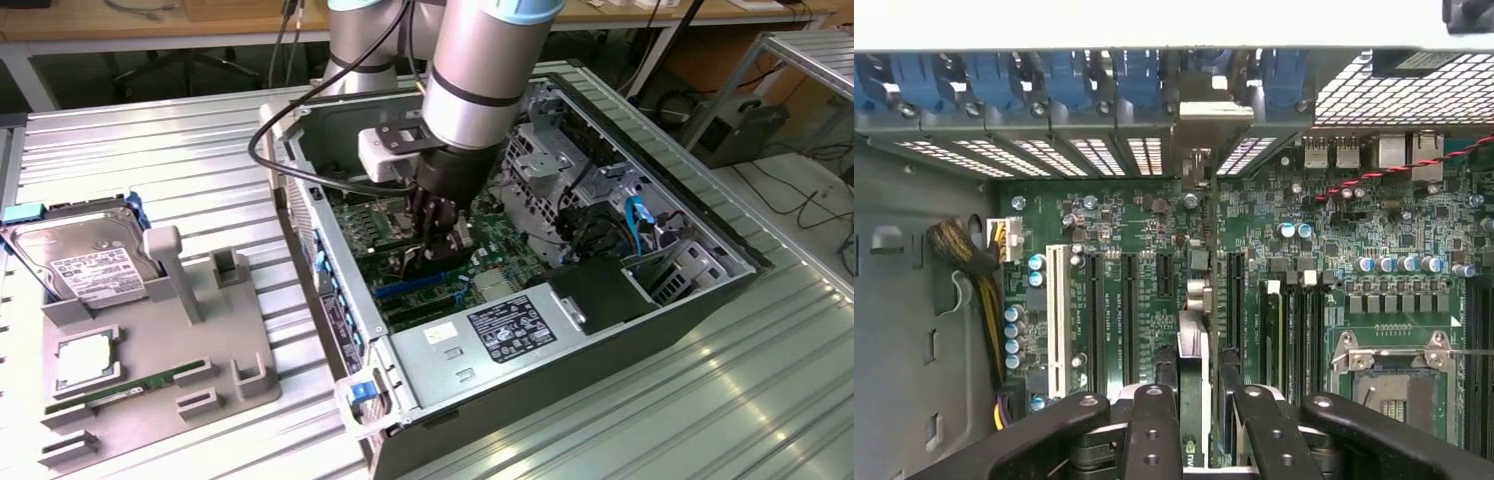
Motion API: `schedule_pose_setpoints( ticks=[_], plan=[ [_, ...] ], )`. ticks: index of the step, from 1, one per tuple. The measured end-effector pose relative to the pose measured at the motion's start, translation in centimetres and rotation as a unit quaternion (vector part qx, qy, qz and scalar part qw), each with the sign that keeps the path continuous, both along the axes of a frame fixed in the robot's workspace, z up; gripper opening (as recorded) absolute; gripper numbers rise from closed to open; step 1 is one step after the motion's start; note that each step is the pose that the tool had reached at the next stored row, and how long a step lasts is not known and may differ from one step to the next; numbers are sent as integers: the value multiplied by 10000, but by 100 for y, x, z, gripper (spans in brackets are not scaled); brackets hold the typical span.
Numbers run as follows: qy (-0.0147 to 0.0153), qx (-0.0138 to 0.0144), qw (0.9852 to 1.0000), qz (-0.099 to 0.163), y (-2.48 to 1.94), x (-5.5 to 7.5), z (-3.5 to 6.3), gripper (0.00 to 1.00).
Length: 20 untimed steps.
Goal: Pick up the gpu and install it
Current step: 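Insert the gpu into the slot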
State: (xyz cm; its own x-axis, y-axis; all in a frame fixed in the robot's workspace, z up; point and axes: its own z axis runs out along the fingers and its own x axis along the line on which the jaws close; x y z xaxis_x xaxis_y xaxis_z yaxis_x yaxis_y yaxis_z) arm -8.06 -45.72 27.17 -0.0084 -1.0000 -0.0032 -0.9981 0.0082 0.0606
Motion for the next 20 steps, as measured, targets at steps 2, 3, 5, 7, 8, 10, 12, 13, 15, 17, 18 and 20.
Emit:
schedule_pose_setpoints(
  ticks=[2, 3, 5, 7, 8, 10, 12, 13, 15, 17, 18, 20],
  plan=[
    [4, 5, 10000, -6, 6, 0, -14, 26],
    [6, 7, 10000, -9, 10, 0, -21, 26],
    [13, 14, 10000, -15, 21, 0, -38, 26],
    [37, 16, 10000, -19, 24, -4, -64, 26],
    [53, 16, 10000, -20, 24, -6, -73, 26],
    [78, 16, 10000, -21, 24, -7, -85, 26],
    [109, 15, 9999, -21, 24, -8, -95, 26],
    [121, 15, 9999, -21, 24, -8, -100, 26],
    [147, 17, 9999, -21, 24, -8, -113, 26],
    [172, 20, 9998, -21, 23, -8, -124, 26],
    [184, 25, 9998, -21, 23, -7, -130, 26],
    [194, 41, 9998, -22, 24, 9, -138, 26]
  ],
)
